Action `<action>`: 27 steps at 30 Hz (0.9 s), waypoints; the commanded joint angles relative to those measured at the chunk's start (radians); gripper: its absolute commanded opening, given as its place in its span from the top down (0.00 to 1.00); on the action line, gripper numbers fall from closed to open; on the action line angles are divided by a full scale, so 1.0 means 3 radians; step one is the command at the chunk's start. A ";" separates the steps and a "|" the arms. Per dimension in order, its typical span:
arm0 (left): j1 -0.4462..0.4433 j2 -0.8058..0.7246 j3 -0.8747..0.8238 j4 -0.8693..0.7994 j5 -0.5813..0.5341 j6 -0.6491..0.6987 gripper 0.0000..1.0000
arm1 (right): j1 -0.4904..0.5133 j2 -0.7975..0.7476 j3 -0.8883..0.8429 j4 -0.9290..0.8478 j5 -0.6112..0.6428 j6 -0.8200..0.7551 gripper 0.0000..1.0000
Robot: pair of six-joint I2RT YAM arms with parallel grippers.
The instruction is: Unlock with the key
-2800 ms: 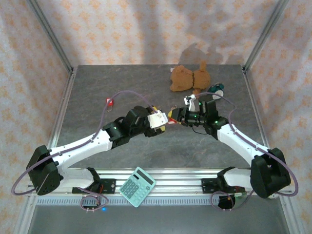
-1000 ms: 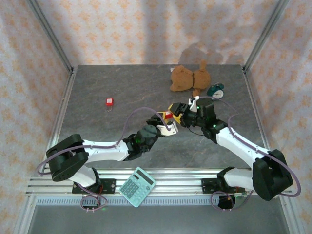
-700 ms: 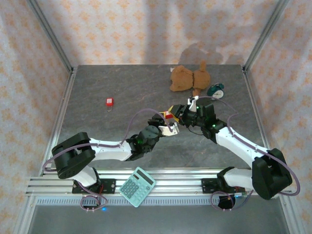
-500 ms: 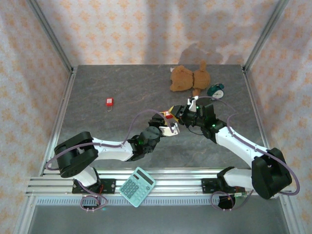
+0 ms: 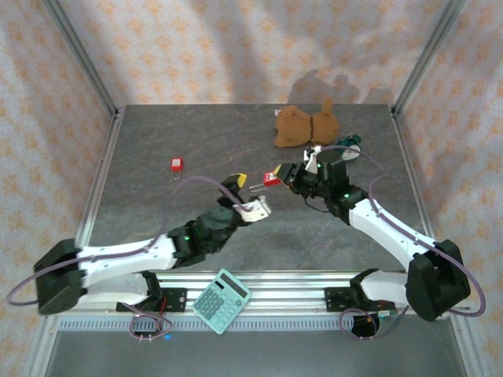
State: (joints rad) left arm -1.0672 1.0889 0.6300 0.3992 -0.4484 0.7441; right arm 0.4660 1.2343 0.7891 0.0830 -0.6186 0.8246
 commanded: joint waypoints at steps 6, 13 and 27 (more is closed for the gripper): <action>-0.0005 -0.1147 -0.0403 -0.0717 -0.0280 -0.0862 0.18 | 0.0246 0.0337 0.0063 0.0276 0.0103 -0.0084 0.78; -0.0002 -0.1516 -0.0683 -0.0522 -0.0417 -0.1220 0.18 | 0.0626 0.0837 -0.0025 0.0952 0.0121 0.0147 0.79; -0.0003 -0.1656 -0.0840 -0.0455 -0.0507 -0.1624 0.19 | 0.0601 0.1731 0.0407 0.1704 0.0267 0.0043 0.79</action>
State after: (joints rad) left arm -1.0672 0.6151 0.3920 0.2287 -0.5602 0.3126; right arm 0.6571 1.7199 0.8444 0.4763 -0.5591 0.8520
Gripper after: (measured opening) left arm 0.816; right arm 0.221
